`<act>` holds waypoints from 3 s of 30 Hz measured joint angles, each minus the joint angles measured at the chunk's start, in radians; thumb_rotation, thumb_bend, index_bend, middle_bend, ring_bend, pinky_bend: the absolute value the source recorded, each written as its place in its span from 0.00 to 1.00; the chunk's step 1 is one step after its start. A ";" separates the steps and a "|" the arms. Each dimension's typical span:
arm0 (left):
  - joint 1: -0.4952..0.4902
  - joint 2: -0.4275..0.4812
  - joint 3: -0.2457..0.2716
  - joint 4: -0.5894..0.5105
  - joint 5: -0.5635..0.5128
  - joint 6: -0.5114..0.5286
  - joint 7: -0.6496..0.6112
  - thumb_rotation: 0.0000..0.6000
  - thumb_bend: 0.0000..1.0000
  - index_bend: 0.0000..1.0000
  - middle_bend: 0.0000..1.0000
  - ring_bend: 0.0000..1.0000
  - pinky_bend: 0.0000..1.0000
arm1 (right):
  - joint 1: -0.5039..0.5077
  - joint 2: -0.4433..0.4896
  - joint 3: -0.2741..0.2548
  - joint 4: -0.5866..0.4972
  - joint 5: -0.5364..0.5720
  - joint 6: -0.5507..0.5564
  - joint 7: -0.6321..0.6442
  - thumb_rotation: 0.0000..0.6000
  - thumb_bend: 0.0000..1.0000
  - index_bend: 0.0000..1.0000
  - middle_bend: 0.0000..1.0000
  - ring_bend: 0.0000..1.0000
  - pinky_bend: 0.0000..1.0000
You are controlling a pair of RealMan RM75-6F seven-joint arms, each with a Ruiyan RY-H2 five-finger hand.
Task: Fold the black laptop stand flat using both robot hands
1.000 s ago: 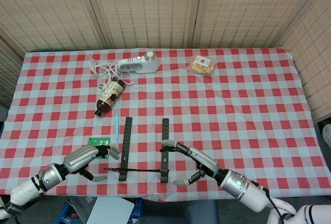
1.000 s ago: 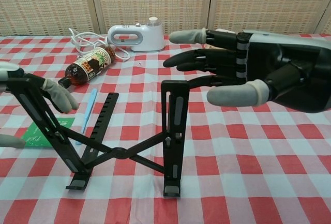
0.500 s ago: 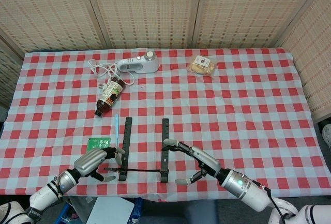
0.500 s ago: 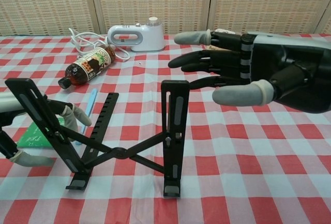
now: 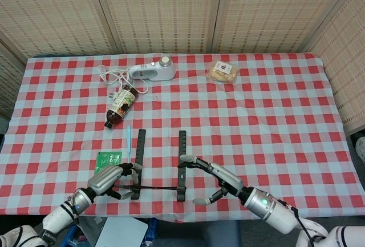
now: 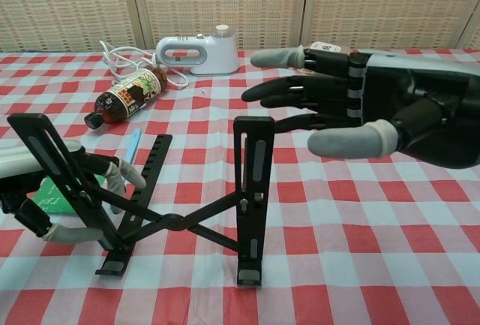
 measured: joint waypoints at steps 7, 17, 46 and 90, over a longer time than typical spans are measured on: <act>0.008 -0.018 -0.011 0.000 -0.021 -0.011 0.048 1.00 0.32 0.46 0.21 0.23 0.35 | -0.004 0.006 -0.007 0.001 -0.007 0.007 0.006 1.00 0.15 0.09 0.18 0.05 0.10; 0.026 -0.013 -0.019 -0.002 -0.031 -0.008 0.091 1.00 0.32 0.48 0.21 0.23 0.35 | -0.002 0.006 -0.009 0.001 -0.009 0.006 0.008 1.00 0.15 0.09 0.18 0.05 0.10; 0.052 -0.017 -0.041 -0.017 -0.050 -0.017 0.156 1.00 0.33 0.55 0.23 0.23 0.35 | -0.008 0.006 -0.017 -0.011 -0.010 0.013 -0.006 1.00 0.15 0.09 0.18 0.05 0.10; 0.126 0.289 -0.014 -0.132 0.078 0.144 0.188 1.00 0.34 0.04 0.10 0.10 0.23 | 0.080 -0.218 0.163 -0.004 0.400 -0.234 -0.738 1.00 0.15 0.00 0.07 0.02 0.09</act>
